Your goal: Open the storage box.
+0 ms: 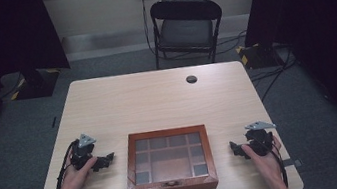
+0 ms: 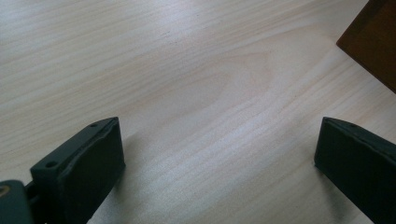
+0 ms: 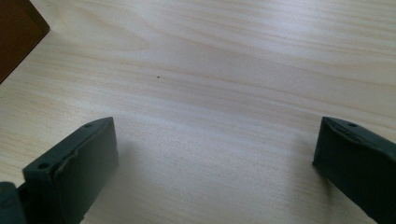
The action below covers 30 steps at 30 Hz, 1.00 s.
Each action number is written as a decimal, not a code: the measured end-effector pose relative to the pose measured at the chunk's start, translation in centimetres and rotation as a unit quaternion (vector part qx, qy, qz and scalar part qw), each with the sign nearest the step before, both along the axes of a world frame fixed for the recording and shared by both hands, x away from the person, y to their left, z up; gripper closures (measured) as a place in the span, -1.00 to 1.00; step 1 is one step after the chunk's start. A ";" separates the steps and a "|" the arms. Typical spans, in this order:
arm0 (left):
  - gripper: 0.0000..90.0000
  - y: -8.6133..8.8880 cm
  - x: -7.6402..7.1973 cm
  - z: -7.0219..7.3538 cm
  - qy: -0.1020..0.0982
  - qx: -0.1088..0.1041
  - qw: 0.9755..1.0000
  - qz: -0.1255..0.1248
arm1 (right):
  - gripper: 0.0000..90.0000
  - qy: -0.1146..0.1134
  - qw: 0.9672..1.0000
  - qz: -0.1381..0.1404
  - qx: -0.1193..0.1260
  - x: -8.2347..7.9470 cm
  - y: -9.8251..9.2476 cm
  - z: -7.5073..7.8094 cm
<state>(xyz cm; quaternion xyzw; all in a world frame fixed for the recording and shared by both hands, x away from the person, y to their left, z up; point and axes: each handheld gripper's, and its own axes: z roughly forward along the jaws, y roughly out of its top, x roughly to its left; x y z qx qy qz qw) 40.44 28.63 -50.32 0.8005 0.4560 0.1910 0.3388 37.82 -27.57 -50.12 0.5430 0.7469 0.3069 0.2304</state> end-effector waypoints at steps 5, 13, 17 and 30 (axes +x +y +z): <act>-0.99 0.0 0.0 0.0 0.000 0.000 1.000 0.000 | -1.00 0.000 1.000 -0.002 0.000 0.0 0.0 0.0; -0.99 0.0 0.0 0.0 0.000 0.000 1.000 0.000 | -0.68 -0.007 1.000 0.009 0.002 -0.3 0.5 0.4; -0.99 0.0 0.0 0.0 0.000 0.000 1.000 0.000 | -0.64 0.006 1.000 0.014 0.017 -0.3 0.6 0.7; -0.99 0.0 0.0 0.0 0.000 -0.001 1.000 -0.002 | -0.48 0.000 0.995 0.066 0.072 -1.1 1.1 2.8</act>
